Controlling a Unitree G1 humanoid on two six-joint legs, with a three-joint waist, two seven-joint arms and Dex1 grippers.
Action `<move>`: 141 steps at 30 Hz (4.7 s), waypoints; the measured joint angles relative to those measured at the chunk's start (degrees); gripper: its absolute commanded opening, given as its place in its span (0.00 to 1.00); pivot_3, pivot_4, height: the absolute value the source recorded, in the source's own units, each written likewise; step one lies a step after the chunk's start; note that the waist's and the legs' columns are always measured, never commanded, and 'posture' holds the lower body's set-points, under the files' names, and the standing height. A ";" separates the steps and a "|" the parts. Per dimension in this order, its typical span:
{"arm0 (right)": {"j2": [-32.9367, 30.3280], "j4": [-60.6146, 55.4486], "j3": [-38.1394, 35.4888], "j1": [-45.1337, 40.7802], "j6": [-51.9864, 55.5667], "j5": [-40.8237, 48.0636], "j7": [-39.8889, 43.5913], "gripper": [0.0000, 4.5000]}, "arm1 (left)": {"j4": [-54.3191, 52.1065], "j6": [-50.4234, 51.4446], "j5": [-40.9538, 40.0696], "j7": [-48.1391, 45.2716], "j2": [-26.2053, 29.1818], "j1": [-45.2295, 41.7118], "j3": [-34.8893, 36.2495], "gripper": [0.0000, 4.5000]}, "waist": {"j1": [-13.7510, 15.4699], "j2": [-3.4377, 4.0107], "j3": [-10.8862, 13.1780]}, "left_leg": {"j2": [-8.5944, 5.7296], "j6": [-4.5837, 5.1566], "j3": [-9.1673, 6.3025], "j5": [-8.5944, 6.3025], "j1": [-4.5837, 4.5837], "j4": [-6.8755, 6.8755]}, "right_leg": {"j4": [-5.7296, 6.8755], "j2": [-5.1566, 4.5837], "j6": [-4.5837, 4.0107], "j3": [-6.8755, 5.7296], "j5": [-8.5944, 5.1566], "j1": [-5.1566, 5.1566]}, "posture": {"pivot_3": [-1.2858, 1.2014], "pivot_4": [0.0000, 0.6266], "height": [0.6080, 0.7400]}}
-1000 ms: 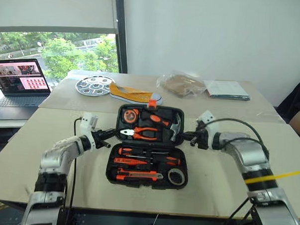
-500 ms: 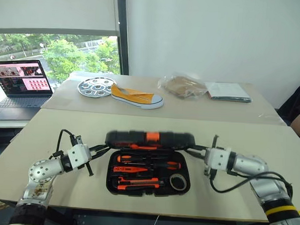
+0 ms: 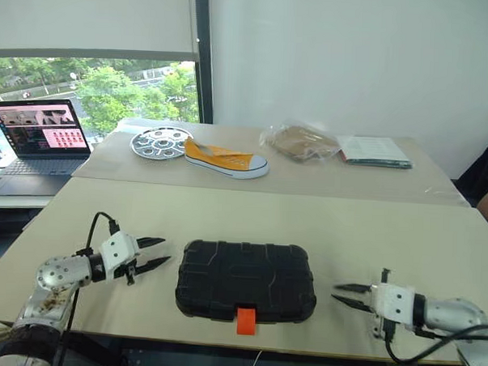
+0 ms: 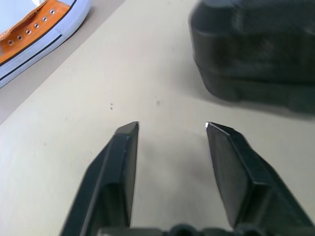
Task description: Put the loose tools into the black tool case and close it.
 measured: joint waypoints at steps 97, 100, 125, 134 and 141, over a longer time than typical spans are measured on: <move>12.34 -25.73 14.79 -16.57 53.94 0.44 -1.31 0.00 | -16.02 28.60 0.97 -4.44 -7.92 -10.22 -15.23 0.01 | -0.20 -0.12 -0.58 | -0.07 0.59 -0.58 -0.22 -0.06 0.48 | 0.13 0.02 0.32 -0.11 -0.11 0.22 | 0.52 0.24 1.00; 13.19 -26.80 14.79 -16.10 55.98 1.91 -1.84 0.00 | -15.42 27.34 2.11 -4.58 -8.43 -10.98 -16.49 0.01 | 0.08 -0.06 -0.72 | -0.08 0.64 -0.60 -0.25 -0.05 0.49 | 0.10 -0.03 0.33 -0.10 -0.10 0.26 | 0.52 0.24 1.00; 13.62 -22.57 20.69 -22.61 58.67 1.51 -2.33 0.00 | -16.22 29.03 6.22 -3.66 -10.09 -12.32 -18.94 0.01 | 0.48 0.28 -1.55 | -0.10 0.94 -0.83 -0.43 -0.05 0.49 | -0.13 -0.41 0.32 -0.14 -0.14 0.44 | 0.52 0.24 1.00; 12.80 -21.85 19.11 -22.63 59.19 1.90 -2.78 0.00 | -16.32 29.06 6.22 -3.57 -10.92 -12.31 -18.96 0.01 | 0.63 0.29 -1.56 | -0.19 1.07 -0.97 -0.52 -0.09 0.48 | -0.27 -0.79 0.41 -0.29 -0.17 0.56 | 0.52 0.24 1.00; 14.27 -20.85 19.35 -22.98 59.52 1.85 -2.91 0.00 | -16.25 29.07 6.22 -3.41 -11.01 -12.34 -18.95 0.01 | 0.30 0.28 -1.55 | -0.17 1.08 -1.02 -0.53 -0.10 0.45 | -0.28 -0.83 0.49 -0.29 -0.20 0.55 | 0.52 0.24 1.00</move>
